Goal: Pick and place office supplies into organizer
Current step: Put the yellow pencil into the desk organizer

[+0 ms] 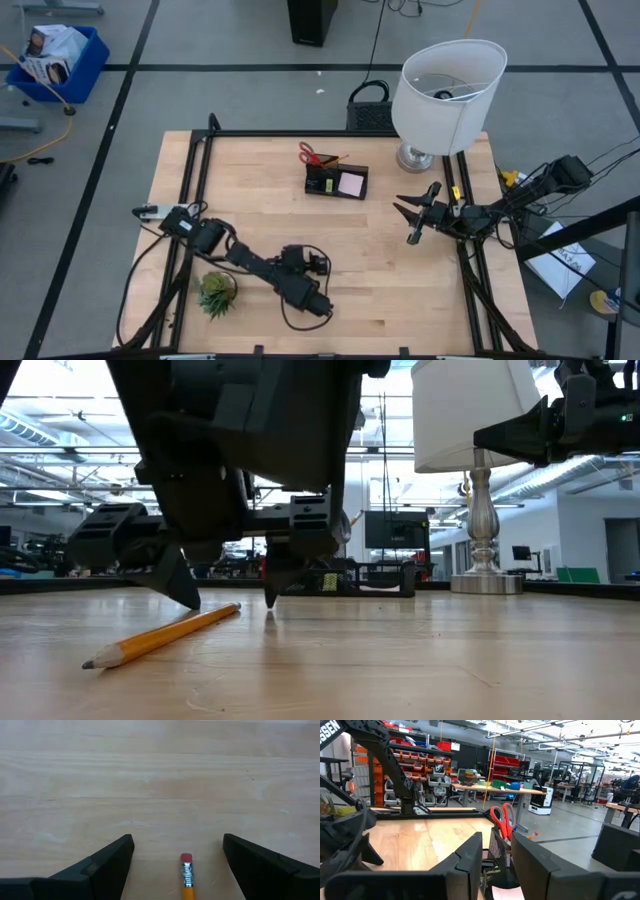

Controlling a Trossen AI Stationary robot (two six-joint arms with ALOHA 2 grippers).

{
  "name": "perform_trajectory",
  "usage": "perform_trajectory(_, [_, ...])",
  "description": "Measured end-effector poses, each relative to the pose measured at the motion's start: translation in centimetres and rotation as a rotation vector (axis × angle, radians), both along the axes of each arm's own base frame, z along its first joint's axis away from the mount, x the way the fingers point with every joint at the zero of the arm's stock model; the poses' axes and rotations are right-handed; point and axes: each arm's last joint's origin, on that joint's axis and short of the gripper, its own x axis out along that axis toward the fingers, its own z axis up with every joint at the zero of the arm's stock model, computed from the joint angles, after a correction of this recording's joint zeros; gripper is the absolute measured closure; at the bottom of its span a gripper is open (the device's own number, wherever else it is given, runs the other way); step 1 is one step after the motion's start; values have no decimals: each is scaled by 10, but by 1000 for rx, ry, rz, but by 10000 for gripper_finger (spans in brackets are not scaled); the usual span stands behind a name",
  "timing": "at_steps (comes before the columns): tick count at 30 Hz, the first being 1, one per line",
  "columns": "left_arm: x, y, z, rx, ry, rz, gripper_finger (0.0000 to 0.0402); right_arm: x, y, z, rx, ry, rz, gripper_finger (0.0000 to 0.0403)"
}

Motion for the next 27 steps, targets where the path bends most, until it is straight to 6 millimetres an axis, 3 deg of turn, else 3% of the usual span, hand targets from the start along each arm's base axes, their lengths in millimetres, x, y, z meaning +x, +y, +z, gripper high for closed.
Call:
perform_trajectory(18, [1, -7, -24, 140, 60, -13, 80, 0, 0, 0, 0, 0, 0, 303])
perform_trajectory(27, [6, 2, -35, 186, 63, -22, 80, 0, 0, 0, 0, 0, 0, 303])
